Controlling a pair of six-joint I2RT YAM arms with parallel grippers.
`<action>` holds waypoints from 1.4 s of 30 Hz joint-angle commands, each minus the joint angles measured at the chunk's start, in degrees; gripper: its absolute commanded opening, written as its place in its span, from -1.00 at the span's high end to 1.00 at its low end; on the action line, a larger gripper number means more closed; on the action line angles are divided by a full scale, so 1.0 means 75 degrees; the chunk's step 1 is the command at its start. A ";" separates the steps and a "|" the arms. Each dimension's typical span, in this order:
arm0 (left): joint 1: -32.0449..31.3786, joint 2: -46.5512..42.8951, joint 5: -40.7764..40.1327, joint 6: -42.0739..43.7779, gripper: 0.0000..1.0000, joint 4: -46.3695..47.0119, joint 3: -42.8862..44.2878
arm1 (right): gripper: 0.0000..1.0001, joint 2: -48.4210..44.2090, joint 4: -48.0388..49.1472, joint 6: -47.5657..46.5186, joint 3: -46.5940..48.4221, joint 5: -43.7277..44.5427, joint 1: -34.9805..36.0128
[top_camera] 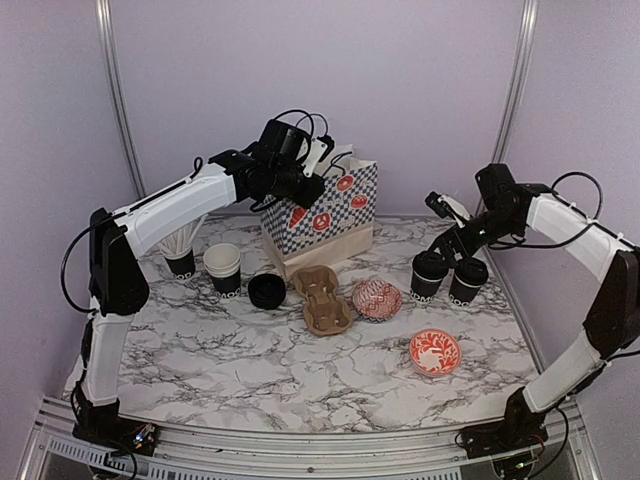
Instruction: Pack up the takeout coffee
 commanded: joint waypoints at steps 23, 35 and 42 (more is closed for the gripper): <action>0.0100 0.0247 0.1102 0.1378 -0.36 0.0834 0.0517 | -0.97 -0.0526 0.0465 0.0030 -0.0329 -0.0046 0.0006; 0.0102 0.1250 0.1030 0.1022 0.10 0.0834 0.1336 | -0.97 -0.0802 0.0528 0.0038 -0.0567 0.0034 -0.0004; 0.0092 0.1006 0.1090 0.1089 0.90 0.0944 0.1337 | -0.97 -0.0930 0.0615 0.0043 -0.0695 0.0059 0.0000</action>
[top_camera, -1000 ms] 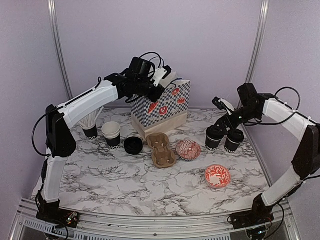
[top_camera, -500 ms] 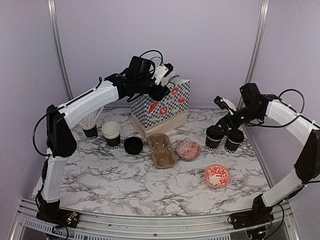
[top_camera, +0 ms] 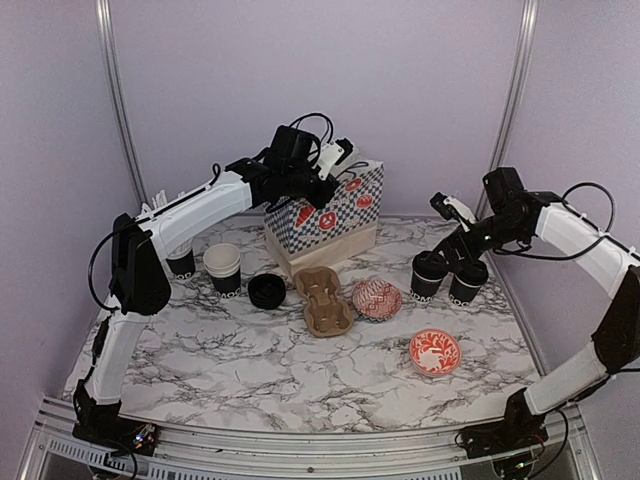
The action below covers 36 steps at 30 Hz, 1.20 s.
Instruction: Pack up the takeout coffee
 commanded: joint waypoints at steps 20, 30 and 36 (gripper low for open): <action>-0.1224 -0.3693 0.0230 0.1908 1.00 0.0742 -0.1352 | -0.97 -0.0302 0.0258 0.0022 0.0200 0.0259 0.0001; -0.2920 -0.6613 0.0451 0.2180 1.00 -0.0673 -0.3883 | -0.97 -0.0223 0.0310 -0.0013 0.0239 0.0141 -0.0012; -0.3325 -0.8216 0.0598 0.1274 1.00 -0.1270 -0.5517 | -0.97 -0.0269 0.0334 -0.0004 0.0213 0.0065 -0.0002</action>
